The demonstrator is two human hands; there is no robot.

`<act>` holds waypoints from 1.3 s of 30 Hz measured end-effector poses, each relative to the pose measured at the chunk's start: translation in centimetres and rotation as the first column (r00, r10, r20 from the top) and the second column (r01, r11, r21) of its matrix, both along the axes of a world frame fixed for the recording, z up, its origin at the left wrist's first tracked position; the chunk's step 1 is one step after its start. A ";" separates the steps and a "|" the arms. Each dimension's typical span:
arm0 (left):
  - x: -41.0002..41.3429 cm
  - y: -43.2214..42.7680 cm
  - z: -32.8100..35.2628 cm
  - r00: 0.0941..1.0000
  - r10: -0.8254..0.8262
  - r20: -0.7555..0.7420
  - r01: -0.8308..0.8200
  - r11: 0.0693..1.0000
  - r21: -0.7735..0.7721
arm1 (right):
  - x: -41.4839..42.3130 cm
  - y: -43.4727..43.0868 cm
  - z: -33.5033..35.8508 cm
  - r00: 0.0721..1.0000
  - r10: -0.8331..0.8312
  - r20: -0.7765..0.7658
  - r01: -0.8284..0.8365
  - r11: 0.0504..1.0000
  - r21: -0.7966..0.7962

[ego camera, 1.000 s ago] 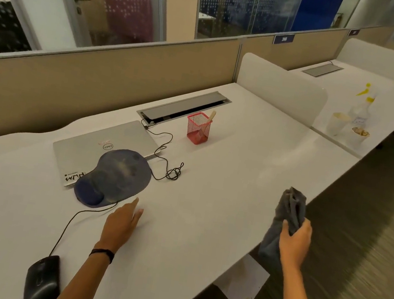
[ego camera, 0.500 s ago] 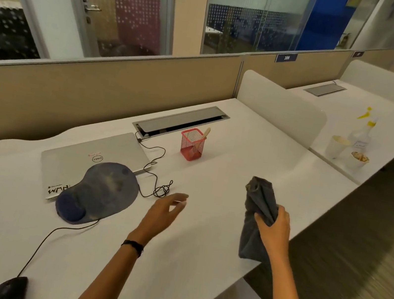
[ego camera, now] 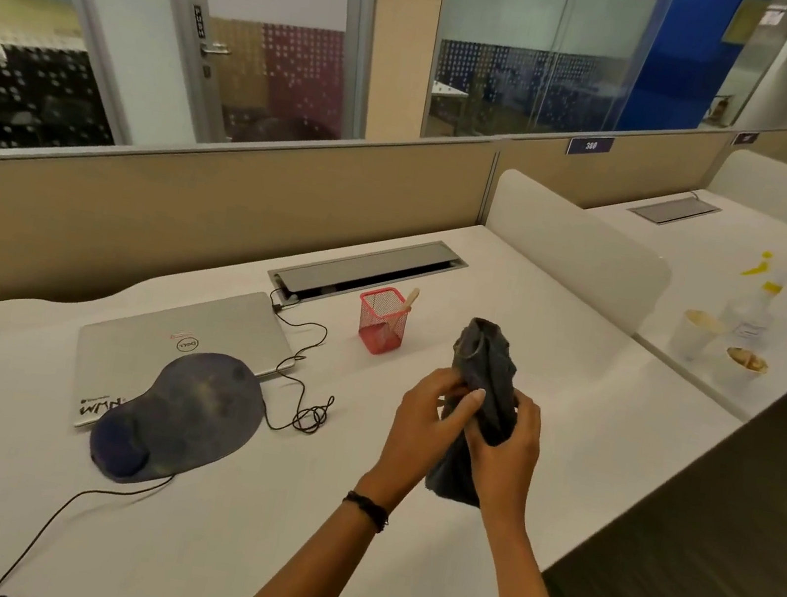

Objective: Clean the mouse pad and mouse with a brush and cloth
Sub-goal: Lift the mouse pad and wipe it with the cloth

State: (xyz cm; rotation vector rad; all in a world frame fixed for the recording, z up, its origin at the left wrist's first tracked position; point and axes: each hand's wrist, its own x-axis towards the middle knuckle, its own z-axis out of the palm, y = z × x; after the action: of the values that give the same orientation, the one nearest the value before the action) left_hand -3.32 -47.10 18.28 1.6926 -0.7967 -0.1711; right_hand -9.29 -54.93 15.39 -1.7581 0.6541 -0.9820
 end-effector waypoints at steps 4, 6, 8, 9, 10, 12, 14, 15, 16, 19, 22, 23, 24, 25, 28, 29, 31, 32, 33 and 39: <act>0.6 -1.2 0.8 0.994 0.096 0.049 -0.095 0.995 -0.025 | 0.5 -1.1 0.8 0.992 0.125 0.022 -0.124 0.991 -0.046; 1.0 -1.5 1.1 0.986 0.160 0.046 -0.158 0.986 -0.047 | 0.6 -1.5 1.3 0.980 0.183 0.075 -0.180 0.982 -0.052; 1.4 -1.8 1.5 0.975 0.216 0.059 -0.212 0.975 -0.068 | 0.9 -1.8 1.7 0.971 0.204 0.121 -0.203 0.979 -0.020; 1.6 -1.9 1.6 0.970 0.233 0.069 -0.227 0.971 -0.078 | 1.1 -2.0 1.8 0.969 0.207 0.135 -0.210 0.978 0.005; 1.7 -2.0 1.8 0.967 0.244 0.076 -0.237 0.967 -0.090 | 1.3 -2.2 1.8 0.968 0.206 0.145 -0.214 0.976 0.037; 1.8 -2.4 2.0 0.967 0.246 0.071 -0.238 0.965 -0.108 | 1.7 -2.5 1.9 0.967 0.189 0.171 -0.210 0.971 0.114; 1.7 -2.7 2.3 0.970 0.233 0.069 -0.224 0.968 -0.109 | 2.0 -2.9 1.9 0.966 0.167 0.197 -0.206 0.959 0.195; 1.8 -2.9 2.4 0.972 0.223 0.074 -0.214 0.971 -0.107 | 2.0 -3.2 1.8 0.966 0.158 0.203 -0.205 0.950 0.236; 1.8 -3.0 2.5 0.974 0.213 0.079 -0.205 0.973 -0.106 | 2.1 -3.5 1.8 0.967 0.150 0.205 -0.204 0.940 0.274; 2.1 -3.3 2.7 0.974 0.213 0.078 -0.203 0.971 -0.126 | 2.0 -4.6 1.5 0.971 0.130 0.202 -0.202 0.899 0.389; 2.4 -3.3 3.1 0.972 0.220 0.082 -0.206 0.966 -0.156 | 1.8 -6.1 0.7 0.969 0.132 0.208 -0.225 0.816 0.532; 2.6 -3.3 3.3 0.972 0.215 0.098 -0.198 0.967 -0.157 | 1.7 -6.6 0.3 0.968 0.145 0.204 -0.237 0.788 0.568; 2.7 -3.2 3.4 0.971 0.208 0.120 -0.188 0.970 -0.154 | 1.6 -7.1 0.0 0.968 0.164 0.192 -0.247 0.769 0.590; 2.9 -3.1 3.4 0.970 0.200 0.142 -0.179 0.973 -0.147 | 1.5 -7.5 -0.3 0.968 0.182 0.173 -0.250 0.762 0.598; 3.4 -2.7 3.5 0.962 0.175 0.211 -0.155 0.982 -0.108 | 1.4 -8.7 -0.9 0.980 0.177 0.085 -0.193 0.789 0.584; 3.6 -2.6 3.5 0.958 0.169 0.231 -0.151 0.984 -0.093 | 1.5 -9.1 -1.1 0.985 0.161 0.057 -0.164 0.806 0.568; 3.9 -2.5 3.6 0.955 0.160 0.250 -0.148 0.987 -0.068 | 1.5 -9.8 -1.0 0.991 0.133 -0.006 -0.109 0.841 0.531; 4.0 -2.5 3.6 0.956 0.155 0.248 -0.146 0.988 -0.057 | 1.5 -10.2 -0.8 0.992 0.122 -0.026 -0.092 0.855 0.511; 4.1 -2.6 3.6 0.957 0.153 0.245 -0.146 0.988 -0.048 | 1.4 -10.6 -0.8 0.992 0.117 -0.040 -0.082 0.868 0.489; 4.3 -3.6 2.8 0.981 0.151 0.125 -0.145 0.988 -0.058 | 0.7 -13.4 0.2 0.987 0.119 -0.109 -0.072 0.929 0.363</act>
State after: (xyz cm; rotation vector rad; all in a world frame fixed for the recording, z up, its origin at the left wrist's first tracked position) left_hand 0.93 -50.68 21.08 1.7221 -0.7599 0.0605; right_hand -8.55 -68.35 15.55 -1.5197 0.7695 -0.6376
